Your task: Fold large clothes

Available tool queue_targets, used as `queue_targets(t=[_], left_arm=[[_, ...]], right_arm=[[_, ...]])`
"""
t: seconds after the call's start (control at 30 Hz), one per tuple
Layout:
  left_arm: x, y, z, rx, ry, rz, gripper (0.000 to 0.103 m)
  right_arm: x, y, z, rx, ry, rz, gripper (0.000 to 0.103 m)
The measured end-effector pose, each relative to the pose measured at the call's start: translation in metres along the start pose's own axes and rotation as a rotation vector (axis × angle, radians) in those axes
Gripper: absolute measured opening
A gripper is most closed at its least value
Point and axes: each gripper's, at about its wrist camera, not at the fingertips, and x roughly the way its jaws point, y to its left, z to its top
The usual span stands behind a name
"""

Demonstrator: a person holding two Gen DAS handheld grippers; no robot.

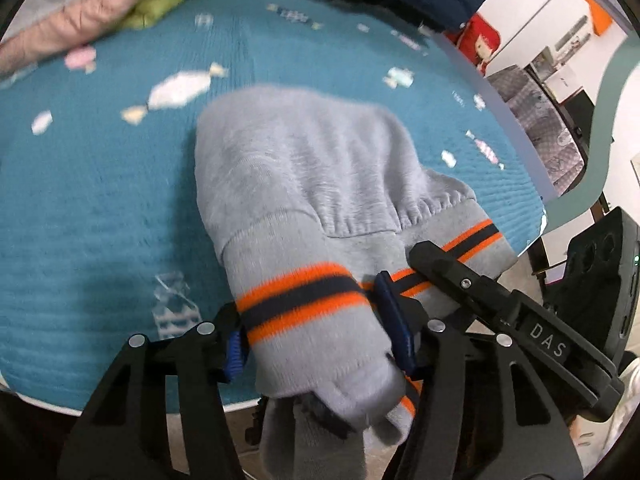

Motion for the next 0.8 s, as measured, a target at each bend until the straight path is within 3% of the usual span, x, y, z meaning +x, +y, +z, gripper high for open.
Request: queue_targets(t=[0.2,0.3,0.57,0.8], left_arm=[[-0.04,0.004,0.012,0.056,-0.074,0.029,0.055],[-0.044,0.018,0.011,0.012,-0.059,0.01,0.055],[-0.005,0.048,-0.012,-0.134,0.023,-0.018,0.058],[0.013,0.051,-0.024,-0.108,0.052,0.015,0.056]], right_arm=[[-0.004,0.036,0.004,-0.089,-0.002,0.039,0.023],[0.004,0.032,-0.004,-0.05,0.052,0.039,0.023],[0.03,-0.016,-0.035,0.236,0.135,0.045,0.025],[0.044,-0.049,-0.048,0.439,0.136,0.104,0.035]])
